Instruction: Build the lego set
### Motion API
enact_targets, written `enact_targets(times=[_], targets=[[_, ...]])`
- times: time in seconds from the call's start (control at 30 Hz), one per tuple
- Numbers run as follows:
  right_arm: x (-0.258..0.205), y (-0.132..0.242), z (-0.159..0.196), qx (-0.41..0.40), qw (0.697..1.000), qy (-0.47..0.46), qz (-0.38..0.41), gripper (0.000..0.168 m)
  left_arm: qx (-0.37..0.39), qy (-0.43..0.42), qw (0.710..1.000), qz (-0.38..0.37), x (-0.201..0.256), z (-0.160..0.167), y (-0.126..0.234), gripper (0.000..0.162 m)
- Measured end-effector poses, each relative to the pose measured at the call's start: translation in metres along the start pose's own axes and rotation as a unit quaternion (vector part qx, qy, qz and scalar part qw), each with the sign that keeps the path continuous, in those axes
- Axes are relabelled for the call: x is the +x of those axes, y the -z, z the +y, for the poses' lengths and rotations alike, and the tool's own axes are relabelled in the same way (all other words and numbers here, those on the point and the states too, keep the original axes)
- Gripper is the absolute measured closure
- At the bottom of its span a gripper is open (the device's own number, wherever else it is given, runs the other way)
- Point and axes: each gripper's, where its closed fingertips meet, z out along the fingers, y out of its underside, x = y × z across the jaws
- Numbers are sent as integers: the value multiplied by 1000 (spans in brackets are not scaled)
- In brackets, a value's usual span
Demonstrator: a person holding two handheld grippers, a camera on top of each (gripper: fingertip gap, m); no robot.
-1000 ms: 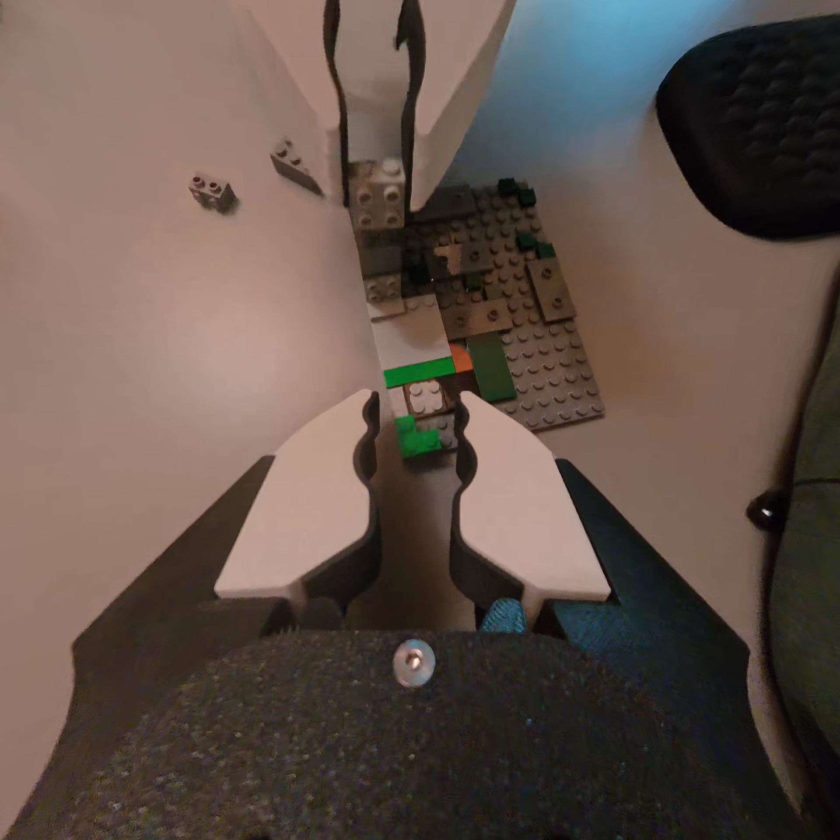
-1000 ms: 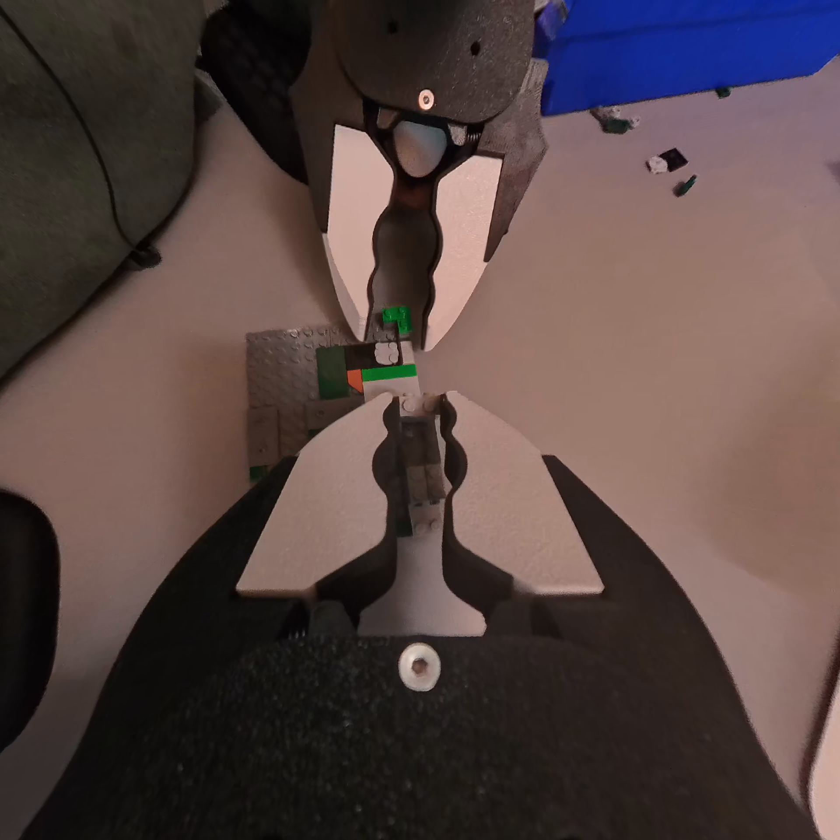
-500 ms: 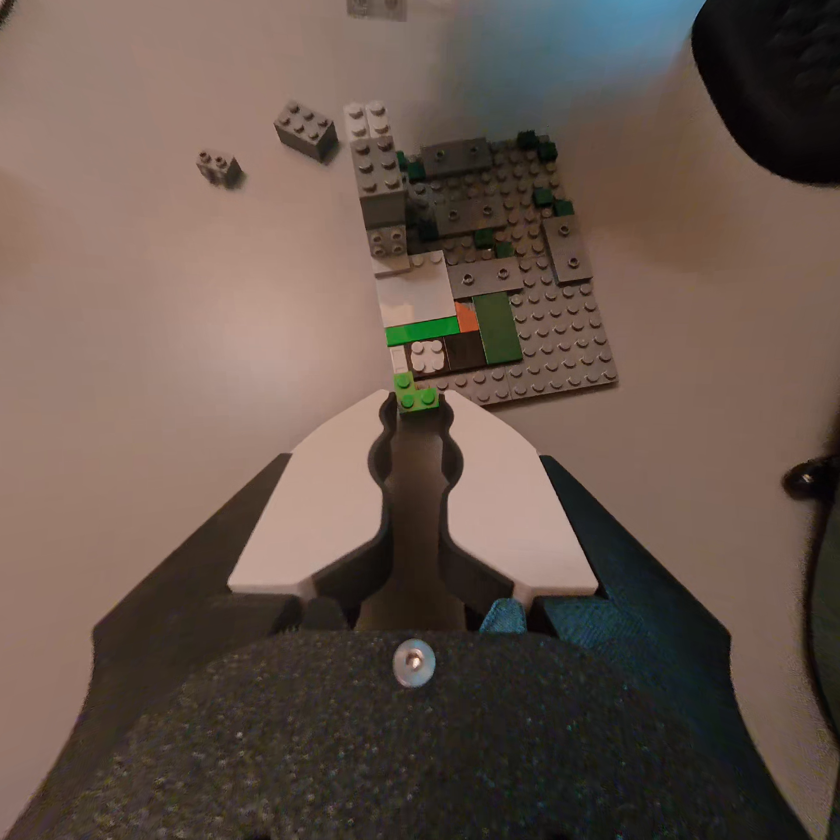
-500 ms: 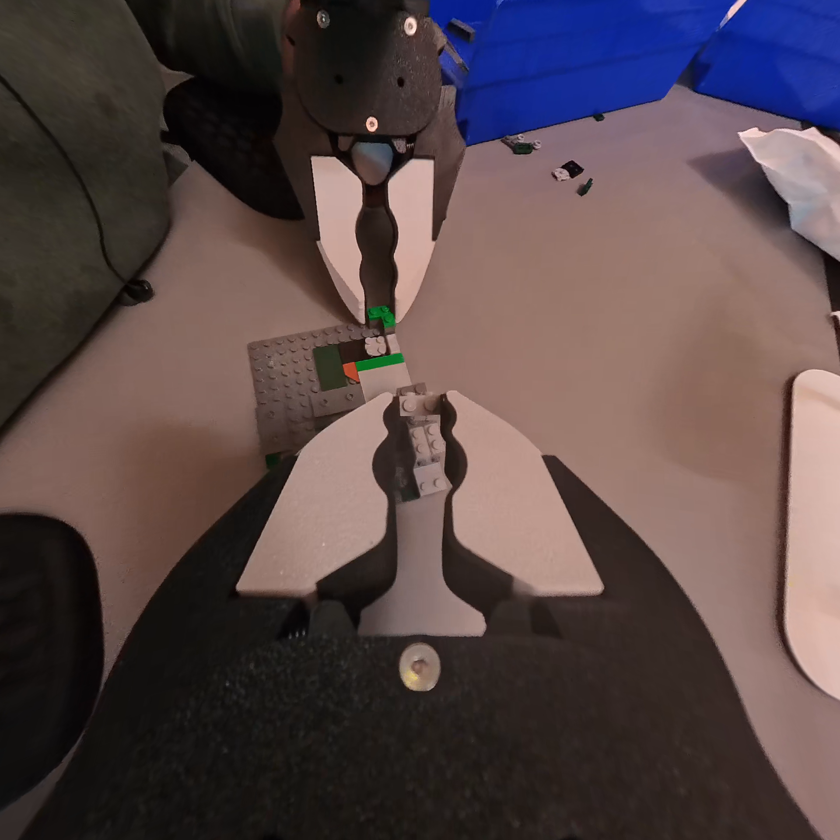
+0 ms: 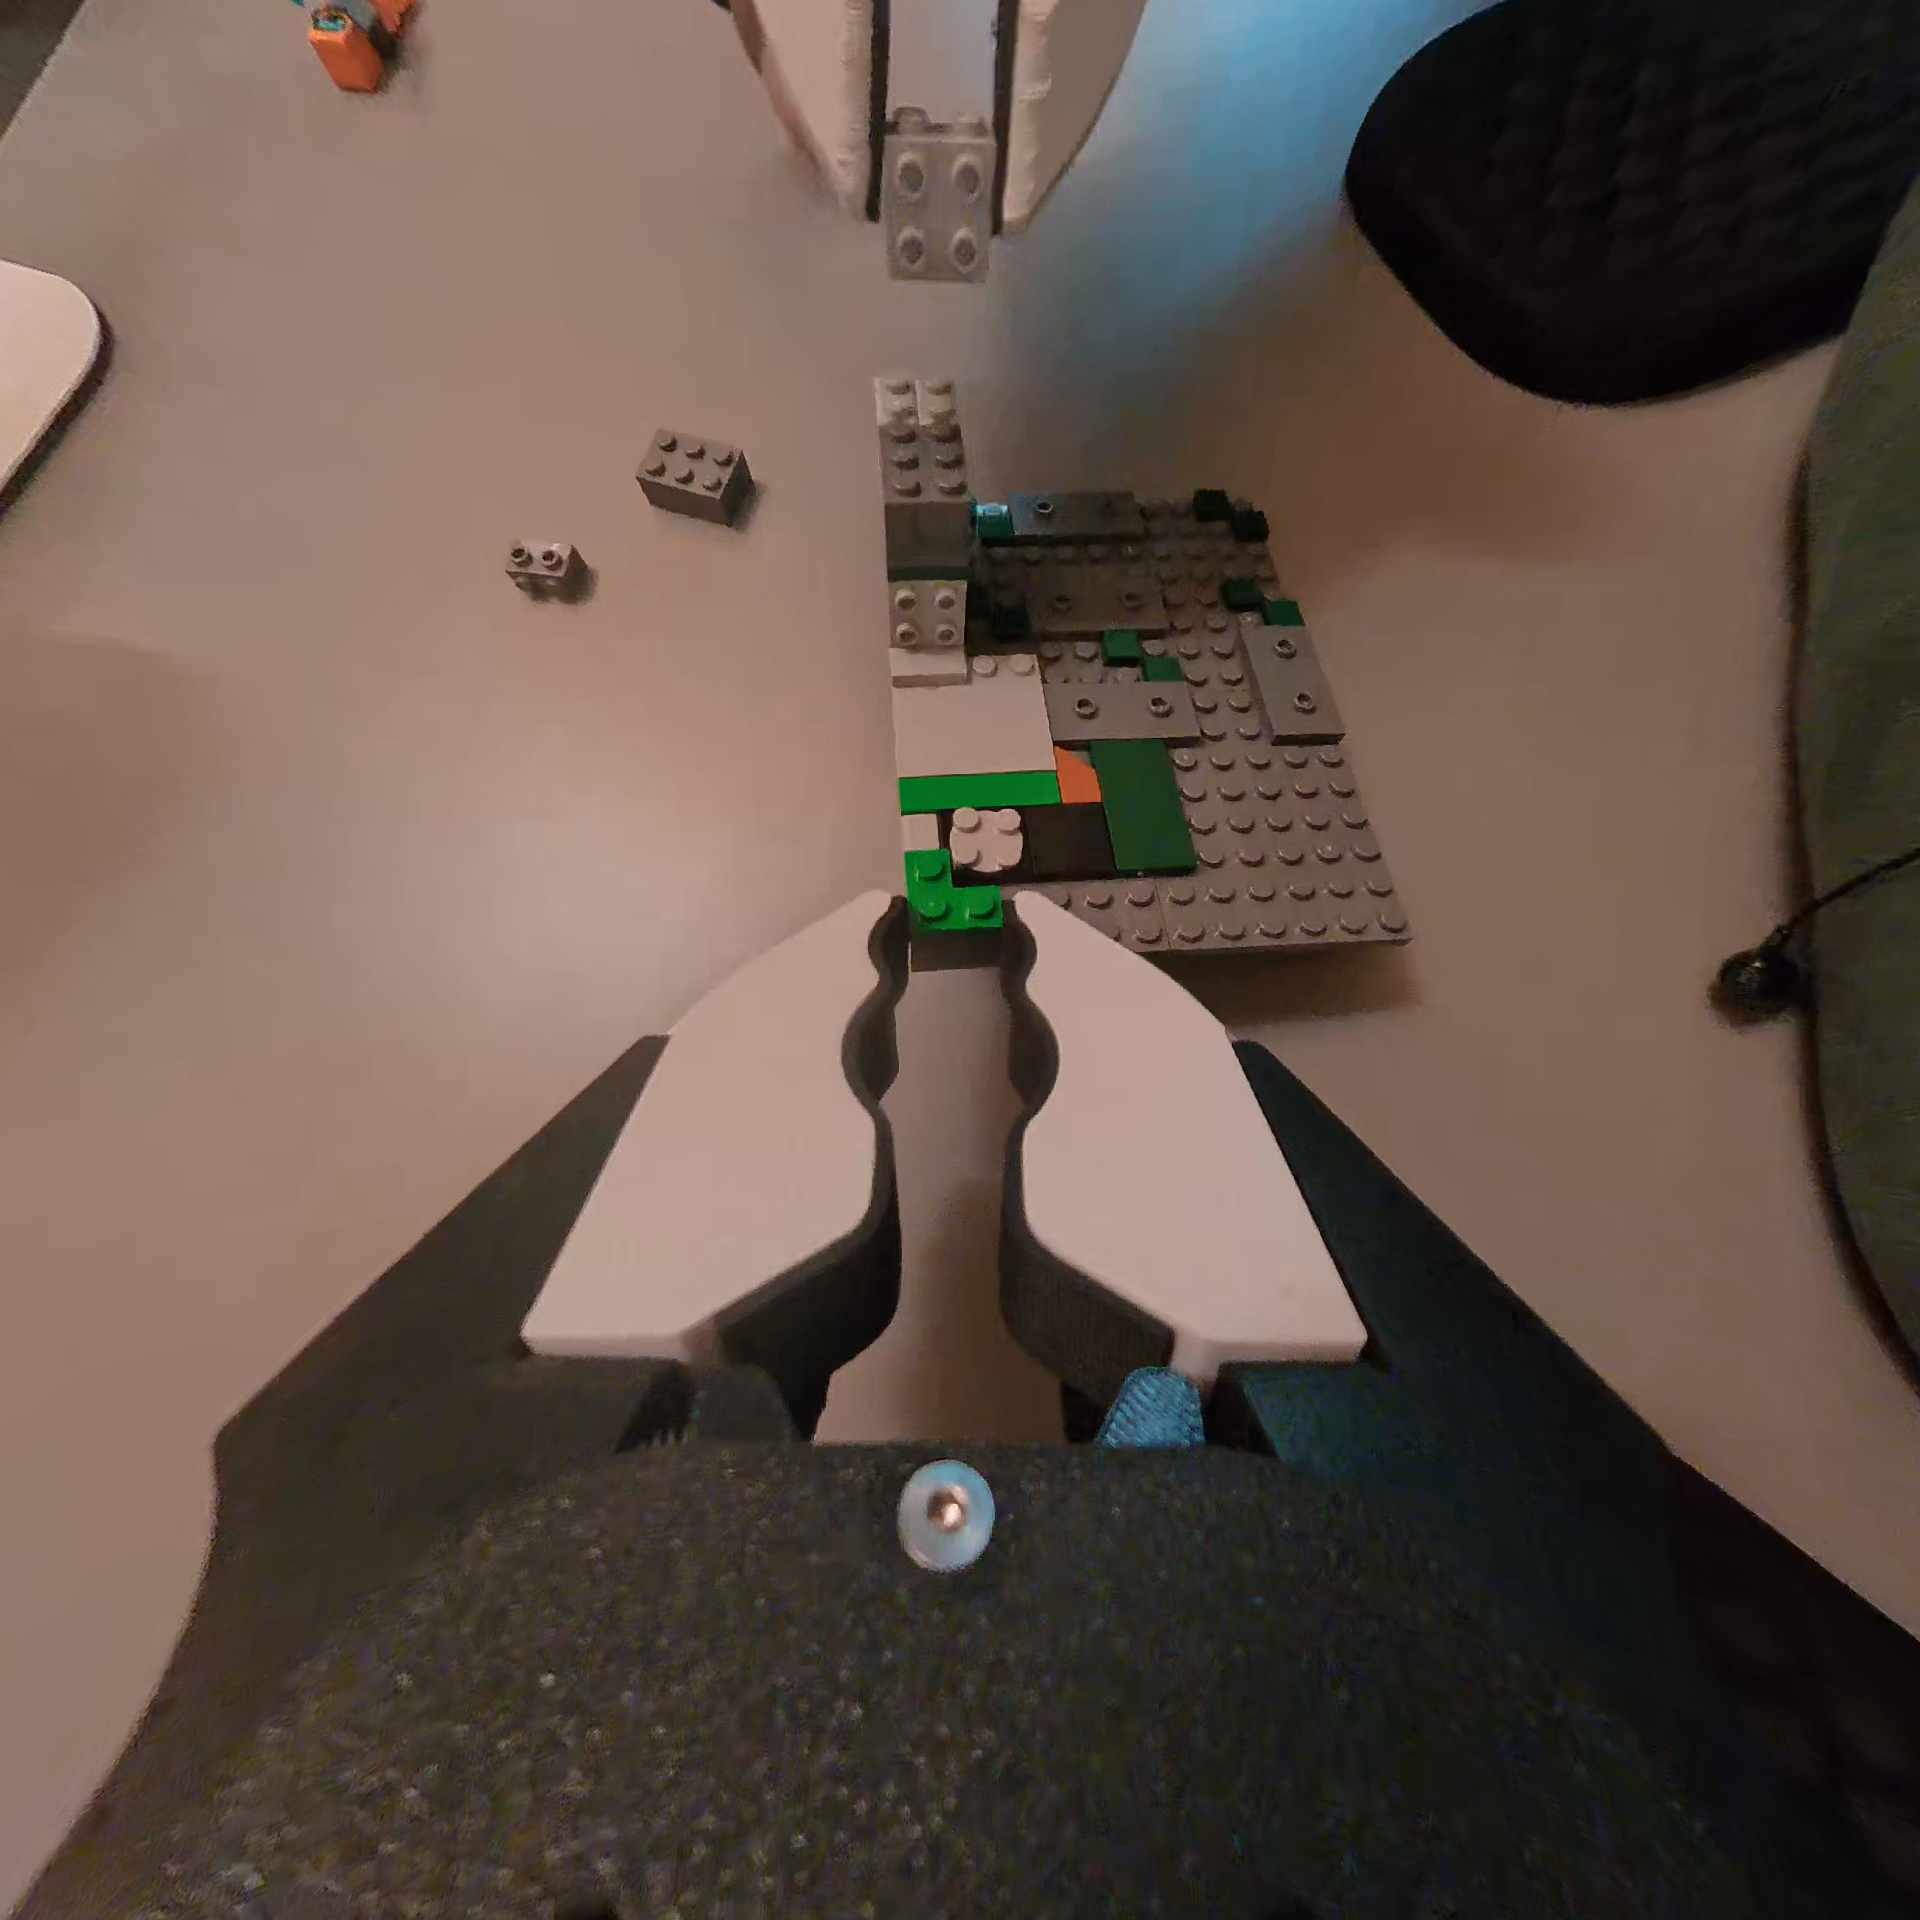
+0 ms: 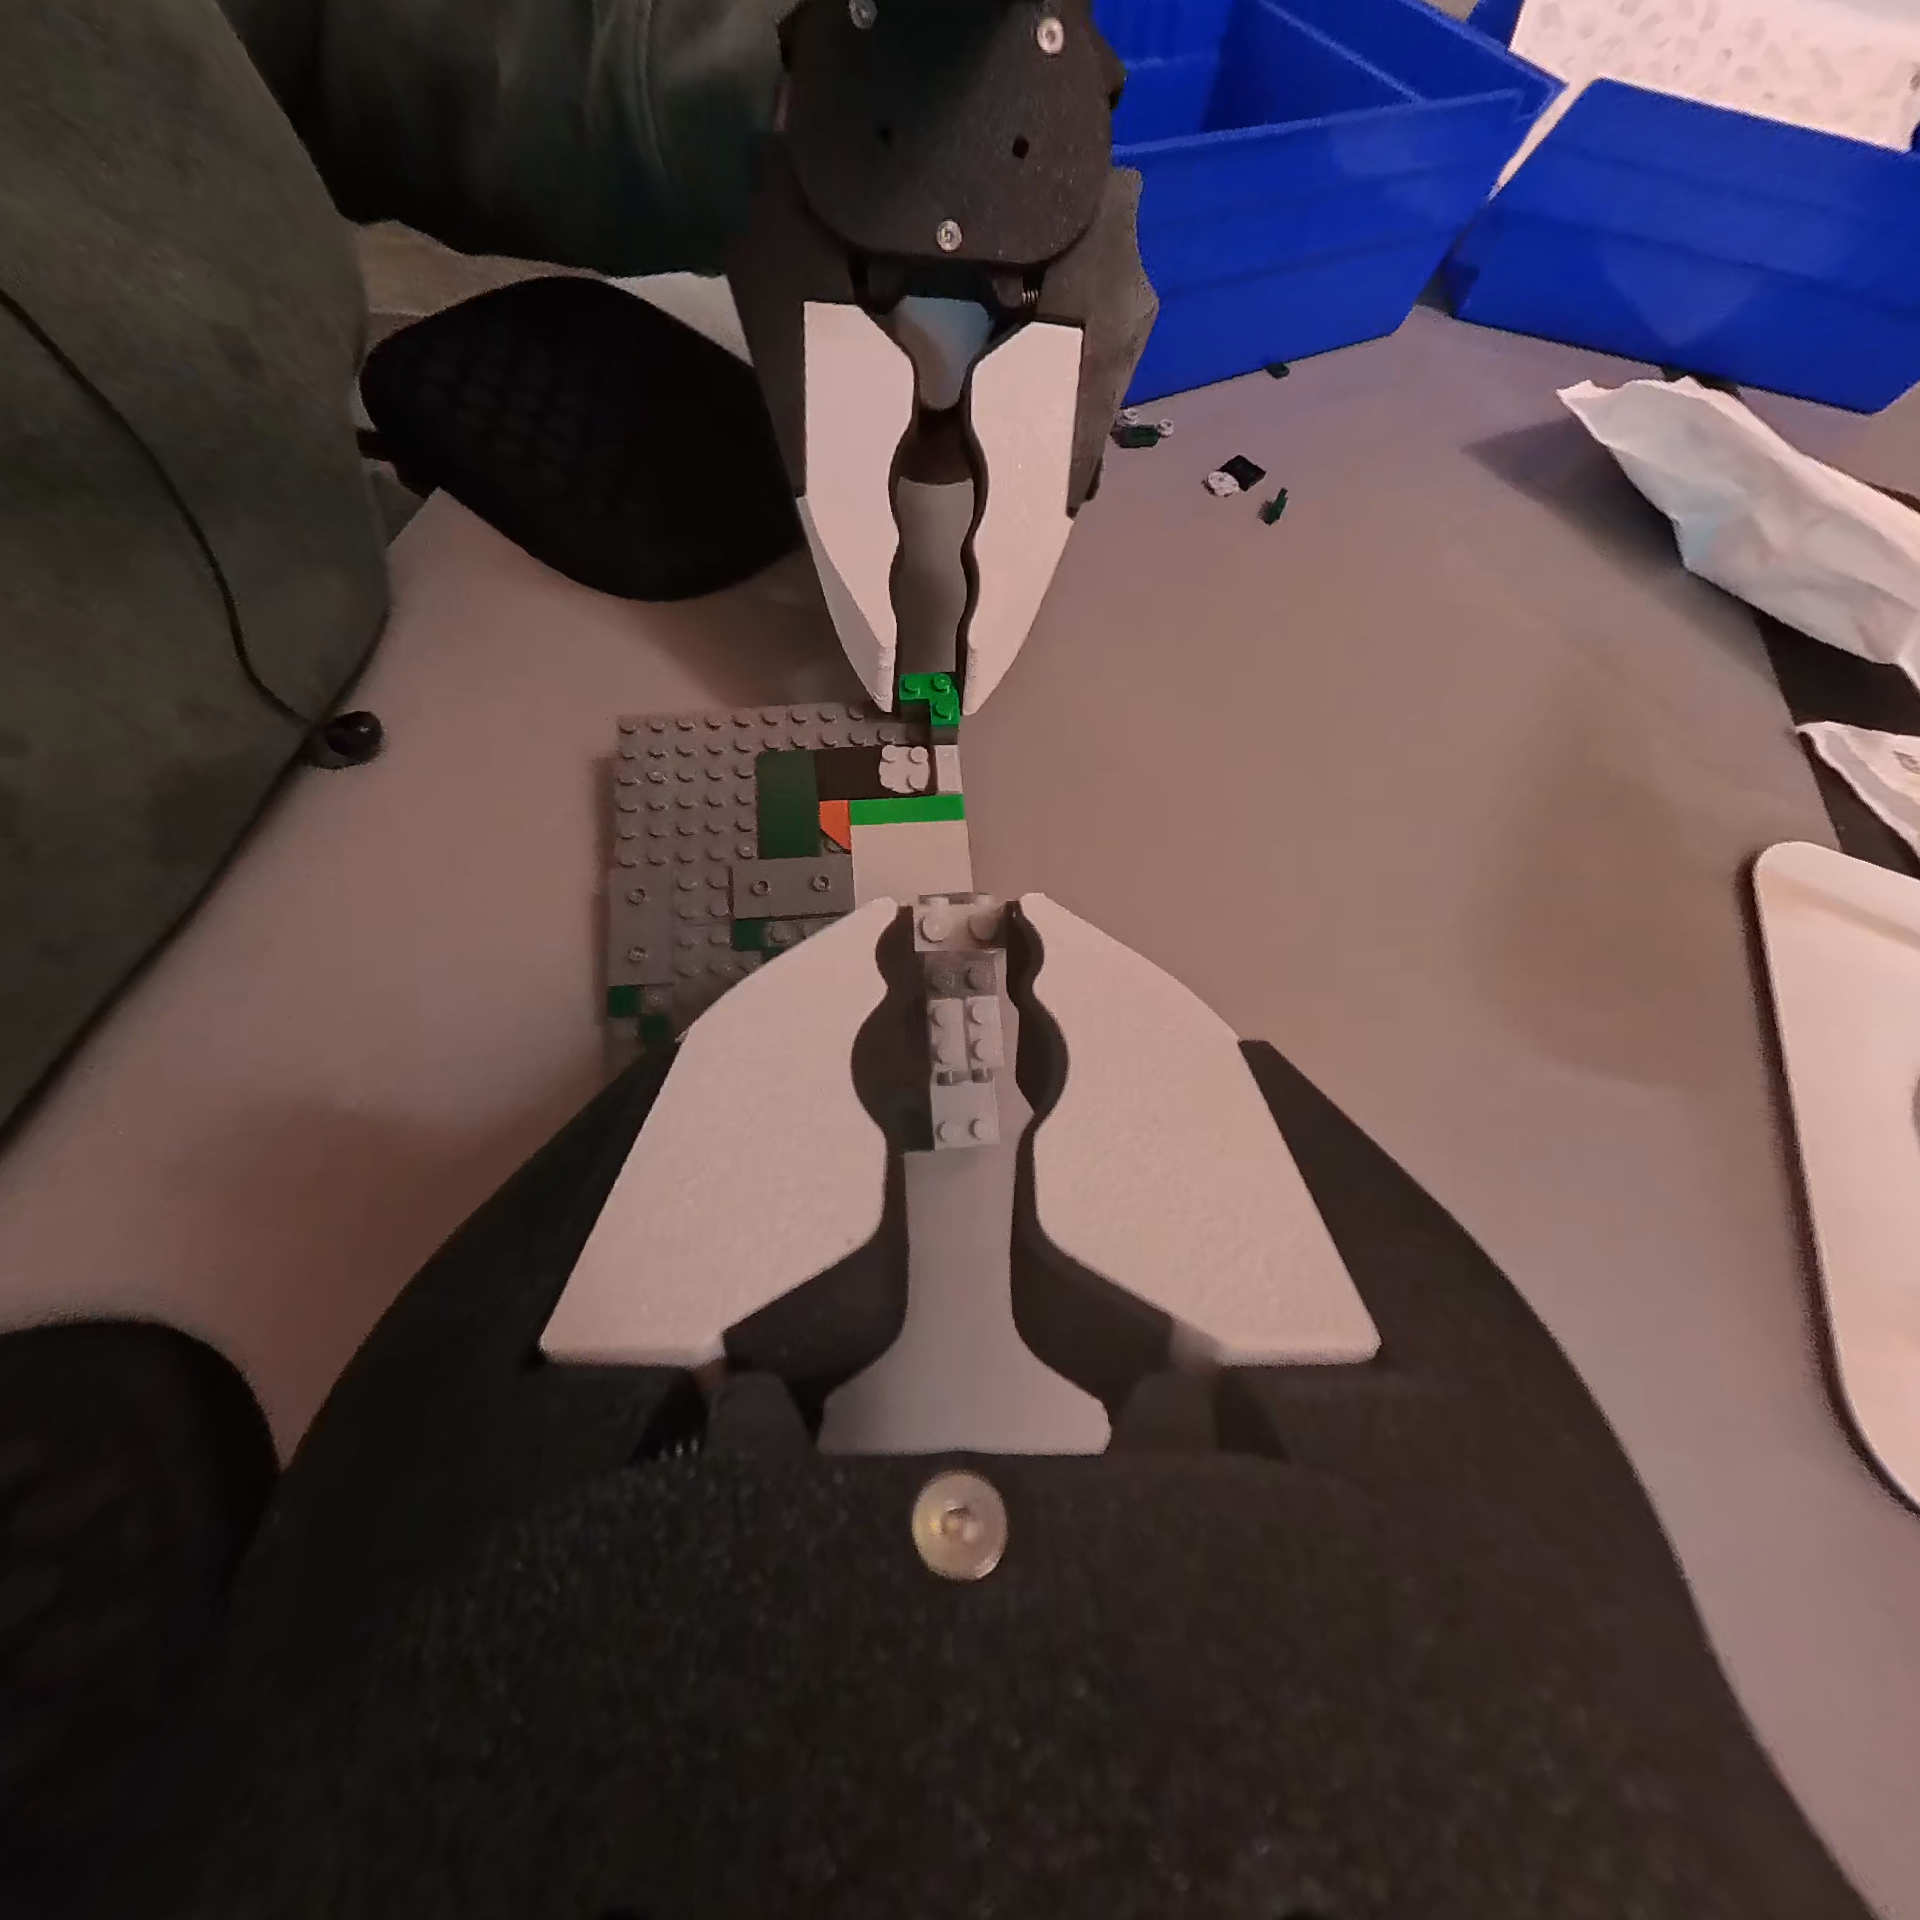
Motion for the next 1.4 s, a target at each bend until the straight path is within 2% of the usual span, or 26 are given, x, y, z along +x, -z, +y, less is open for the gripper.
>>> enact_targets(times=[0.03, 0.37, 0.63, 0.83, 1.1, 1.27, 1.4], targets=[[-2, 1, -1, 2, 1000, -2, 3, 152, 2, -4, 1000, 0, 0, 0, 0, 146], [-20, 2, 14, -7, 999, -32, 26, 152, -7, 0, 1000, 14, 3, 9, -19, 146], [-31, 29, 81, -94, 990, -82, 64, 152, -1, 0, 1000, 20, 0, 17, -17, 146], [-26, 21, 100, -125, 986, -89, 67, 151, -12, -8, 999, 33, 0, 18, -22, 146], [-27, 16, 99, -144, 985, -85, 53, 139, -13, -16, 999, 37, 5, 19, -22, 146], [-18, 16, 48, -108, 990, -55, 69, 136, -5, -33, 999, 37, 6, 12, -20, 146], [-15, -15, 47, -162, 985, -18, 62, 133, -4, -54, 998, 28, 6, 5, -18, 146]])
